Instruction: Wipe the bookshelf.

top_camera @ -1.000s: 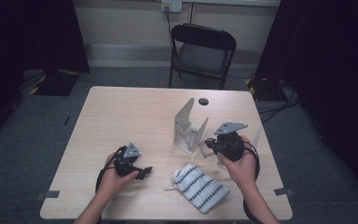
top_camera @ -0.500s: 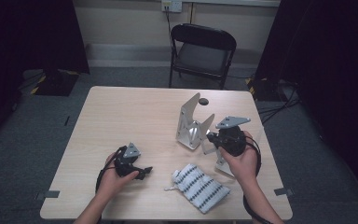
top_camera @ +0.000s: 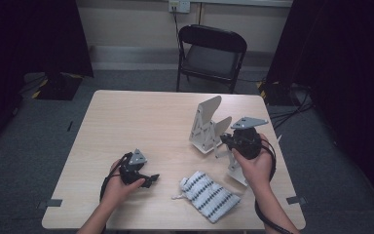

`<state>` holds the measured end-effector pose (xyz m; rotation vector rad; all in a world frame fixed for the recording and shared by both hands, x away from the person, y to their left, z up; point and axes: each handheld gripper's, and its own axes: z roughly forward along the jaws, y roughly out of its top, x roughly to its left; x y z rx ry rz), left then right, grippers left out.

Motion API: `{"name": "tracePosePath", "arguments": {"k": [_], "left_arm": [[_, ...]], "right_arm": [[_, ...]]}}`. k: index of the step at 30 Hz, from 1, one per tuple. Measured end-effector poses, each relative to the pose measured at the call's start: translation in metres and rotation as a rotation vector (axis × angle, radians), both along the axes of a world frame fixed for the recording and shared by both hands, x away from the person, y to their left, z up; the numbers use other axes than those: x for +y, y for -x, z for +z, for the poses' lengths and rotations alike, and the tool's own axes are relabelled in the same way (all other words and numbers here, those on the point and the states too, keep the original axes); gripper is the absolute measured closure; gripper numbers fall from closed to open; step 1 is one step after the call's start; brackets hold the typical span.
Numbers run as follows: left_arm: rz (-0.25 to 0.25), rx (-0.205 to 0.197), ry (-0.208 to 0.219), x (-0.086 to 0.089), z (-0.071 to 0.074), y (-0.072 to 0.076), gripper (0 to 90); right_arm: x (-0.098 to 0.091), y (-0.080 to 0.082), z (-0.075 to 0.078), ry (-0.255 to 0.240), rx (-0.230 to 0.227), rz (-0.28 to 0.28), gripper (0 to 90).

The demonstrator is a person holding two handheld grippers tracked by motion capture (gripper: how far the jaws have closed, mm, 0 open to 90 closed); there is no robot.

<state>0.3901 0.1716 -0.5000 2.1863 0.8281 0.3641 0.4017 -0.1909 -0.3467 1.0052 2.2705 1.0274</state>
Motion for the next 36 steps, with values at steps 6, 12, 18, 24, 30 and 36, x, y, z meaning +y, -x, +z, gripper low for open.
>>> {"name": "tracePosePath", "arguments": {"k": [6,12,18,24,30,36], "left_arm": [[0.000,0.000,0.000,0.000,0.000,0.000,16.2],[0.000,0.000,0.000,0.000,0.000,0.000,16.2],[0.000,0.000,0.000,0.000,0.000,0.000,16.2],[-0.001,0.000,0.001,0.000,0.000,0.000,16.2],[0.005,0.000,0.009,-0.001,0.000,0.000,16.2],[0.005,0.001,0.009,-0.001,0.000,0.000,16.1]], "right_arm": [[-0.003,-0.001,0.002,-0.011,-0.005,-0.020,84.7],[-0.004,-0.001,0.004,-0.013,-0.013,-0.032,84.4],[-0.002,-0.004,0.007,-0.005,-0.026,-0.037,84.2],[0.011,-0.011,0.013,0.009,-0.033,-0.036,84.0],[0.028,-0.019,0.011,-0.010,-0.040,-0.044,83.6],[0.052,-0.025,0.000,-0.019,-0.034,-0.028,83.8]]}}
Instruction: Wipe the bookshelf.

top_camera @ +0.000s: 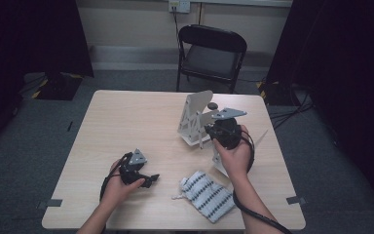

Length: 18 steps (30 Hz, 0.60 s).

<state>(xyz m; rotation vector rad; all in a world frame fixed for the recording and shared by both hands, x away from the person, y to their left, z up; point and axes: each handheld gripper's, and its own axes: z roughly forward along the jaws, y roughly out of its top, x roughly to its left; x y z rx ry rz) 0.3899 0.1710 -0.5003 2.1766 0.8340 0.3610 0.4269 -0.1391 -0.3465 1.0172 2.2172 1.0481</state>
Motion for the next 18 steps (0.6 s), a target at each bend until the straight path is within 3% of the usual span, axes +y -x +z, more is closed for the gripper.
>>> {"name": "tracePosePath", "arguments": {"k": [11,18], "left_arm": [[-0.001,0.000,0.000,0.000,0.000,0.000,16.1],[-0.001,-0.001,0.004,0.000,0.000,0.000,16.1]], "right_arm": [[0.040,-0.003,-0.019,0.001,0.035,0.032,84.8],[0.045,-0.003,-0.029,-0.029,0.069,0.031,84.8]]}}
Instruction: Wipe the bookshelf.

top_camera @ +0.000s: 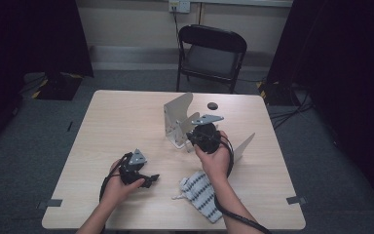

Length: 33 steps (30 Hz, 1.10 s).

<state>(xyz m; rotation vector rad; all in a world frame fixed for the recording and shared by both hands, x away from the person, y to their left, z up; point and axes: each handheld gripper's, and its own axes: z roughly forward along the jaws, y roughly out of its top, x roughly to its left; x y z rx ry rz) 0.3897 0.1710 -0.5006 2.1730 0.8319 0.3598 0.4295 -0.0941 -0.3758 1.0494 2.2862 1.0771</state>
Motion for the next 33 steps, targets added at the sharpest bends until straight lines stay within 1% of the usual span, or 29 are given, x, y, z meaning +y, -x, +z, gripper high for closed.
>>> {"name": "tracePosePath", "arguments": {"k": [2,3,4,6,7,8,9,11,14,15,17,20,22,25,27,29,31,33], "left_arm": [[0.000,0.000,0.000,0.000,0.000,0.000,16.1],[-0.001,0.000,-0.001,0.000,0.000,0.000,16.0],[-0.001,0.000,-0.001,0.000,0.000,0.000,16.1],[-0.001,-0.007,-0.009,0.000,0.000,0.000,16.0],[-0.003,-0.007,-0.010,0.001,0.000,0.000,16.0],[-0.002,-0.007,-0.012,0.001,0.001,0.000,16.1],[-0.001,-0.007,-0.012,0.000,0.001,0.000,16.0],[0.003,-0.007,-0.007,0.000,0.000,0.000,16.0],[0.004,-0.007,-0.007,0.000,0.000,0.000,16.1],[0.005,-0.008,-0.008,0.000,0.000,0.000,16.1],[0.000,-0.009,-0.015,0.000,0.000,0.000,16.0],[0.001,-0.003,-0.009,0.000,0.000,0.000,16.0],[0.001,-0.003,-0.009,0.000,0.000,0.000,16.0],[0.001,-0.003,-0.008,0.000,0.000,0.000,16.0],[0.001,-0.003,-0.008,0.000,0.000,0.000,16.1],[0.001,-0.003,-0.008,0.000,0.000,0.000,16.1],[0.001,-0.003,-0.008,0.000,0.000,0.000,16.0],[0.001,-0.003,-0.008,0.000,0.000,0.000,16.0]], "right_arm": [[-0.001,0.001,0.000,0.009,0.001,0.009,83.1],[-0.003,0.002,0.001,-0.002,0.001,0.006,79.6],[-0.005,0.004,0.005,-0.028,-0.005,0.010,73.5],[-0.008,0.006,0.012,-0.020,-0.026,0.001,68.1],[-0.010,0.008,0.016,-0.020,-0.029,0.006,65.5],[-0.013,0.010,0.019,-0.029,-0.020,0.014,62.2],[-0.015,0.013,0.021,-0.038,-0.021,0.021,59.4],[-0.020,0.020,0.023,-0.044,-0.011,0.049,57.7],[-0.028,0.033,0.019,-0.063,0.003,0.090,54.8],[-0.030,0.036,0.018,-0.070,0.008,0.094,54.2],[-0.036,0.045,0.012,-0.079,0.021,0.106,52.3],[-0.043,0.055,0.006,-0.088,0.018,0.129,51.8],[-0.046,0.060,0.000,-0.097,0.036,0.149,51.4],[-0.048,0.068,-0.010,-0.086,0.045,0.163,51.3],[-0.051,0.073,-0.020,-0.092,0.061,0.171,50.0],[-0.053,0.079,-0.033,-0.095,0.082,0.179,50.1],[-0.056,0.084,-0.045,-0.085,0.093,0.187,50.0],[-0.060,0.090,-0.059,-0.075,0.115,0.193,49.8]]}}
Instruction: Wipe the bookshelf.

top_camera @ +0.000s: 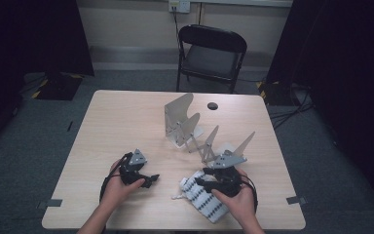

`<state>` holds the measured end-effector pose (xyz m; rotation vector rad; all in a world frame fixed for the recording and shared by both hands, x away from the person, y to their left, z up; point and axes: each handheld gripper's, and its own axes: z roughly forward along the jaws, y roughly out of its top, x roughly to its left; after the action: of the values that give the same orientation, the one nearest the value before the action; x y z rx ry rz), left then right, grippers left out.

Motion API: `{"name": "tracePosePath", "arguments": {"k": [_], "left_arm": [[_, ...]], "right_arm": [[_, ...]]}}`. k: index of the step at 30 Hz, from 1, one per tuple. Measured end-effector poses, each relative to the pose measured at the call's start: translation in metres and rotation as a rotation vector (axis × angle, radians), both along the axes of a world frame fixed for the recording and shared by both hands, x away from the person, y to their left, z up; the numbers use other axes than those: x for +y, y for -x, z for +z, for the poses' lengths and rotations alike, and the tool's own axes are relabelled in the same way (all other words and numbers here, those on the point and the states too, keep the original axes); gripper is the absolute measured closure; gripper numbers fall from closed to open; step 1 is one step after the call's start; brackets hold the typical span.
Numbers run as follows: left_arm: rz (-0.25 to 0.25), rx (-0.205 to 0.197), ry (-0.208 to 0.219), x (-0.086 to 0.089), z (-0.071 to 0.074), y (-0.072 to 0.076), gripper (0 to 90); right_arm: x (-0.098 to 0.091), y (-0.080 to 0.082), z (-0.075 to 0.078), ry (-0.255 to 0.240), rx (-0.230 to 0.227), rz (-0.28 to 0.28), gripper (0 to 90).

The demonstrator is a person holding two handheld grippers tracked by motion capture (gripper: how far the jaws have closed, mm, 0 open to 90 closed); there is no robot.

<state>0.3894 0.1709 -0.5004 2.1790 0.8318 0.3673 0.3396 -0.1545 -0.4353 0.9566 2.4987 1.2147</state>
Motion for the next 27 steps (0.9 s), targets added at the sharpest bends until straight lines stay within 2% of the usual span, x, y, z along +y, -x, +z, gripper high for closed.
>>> {"name": "tracePosePath", "arguments": {"k": [2,5,11,15,22,23,27], "left_arm": [[-0.001,0.000,-0.001,0.000,0.000,0.000,16.1],[0.000,0.000,0.000,0.000,0.000,0.000,16.1],[0.000,0.000,0.000,0.000,0.000,0.000,16.0],[0.001,0.000,0.000,0.000,0.000,0.000,16.0],[0.001,0.000,0.000,0.000,0.000,0.000,16.0],[-0.003,0.000,-0.006,0.000,0.000,0.000,16.0],[0.001,0.001,0.000,0.000,0.000,0.000,15.9]], "right_arm": [[-0.005,0.004,-0.011,-0.008,0.024,0.005,49.6],[-0.012,0.010,-0.021,0.007,0.029,0.009,48.7],[-0.024,0.021,-0.032,0.032,0.037,0.022,48.7],[-0.034,0.026,-0.042,0.083,0.045,0.029,47.6],[-0.058,0.024,-0.044,0.126,0.039,0.004,46.7],[-0.063,0.023,-0.043,0.144,0.034,-0.003,46.3],[-0.082,0.018,-0.042,0.152,0.036,-0.034,44.8]]}}
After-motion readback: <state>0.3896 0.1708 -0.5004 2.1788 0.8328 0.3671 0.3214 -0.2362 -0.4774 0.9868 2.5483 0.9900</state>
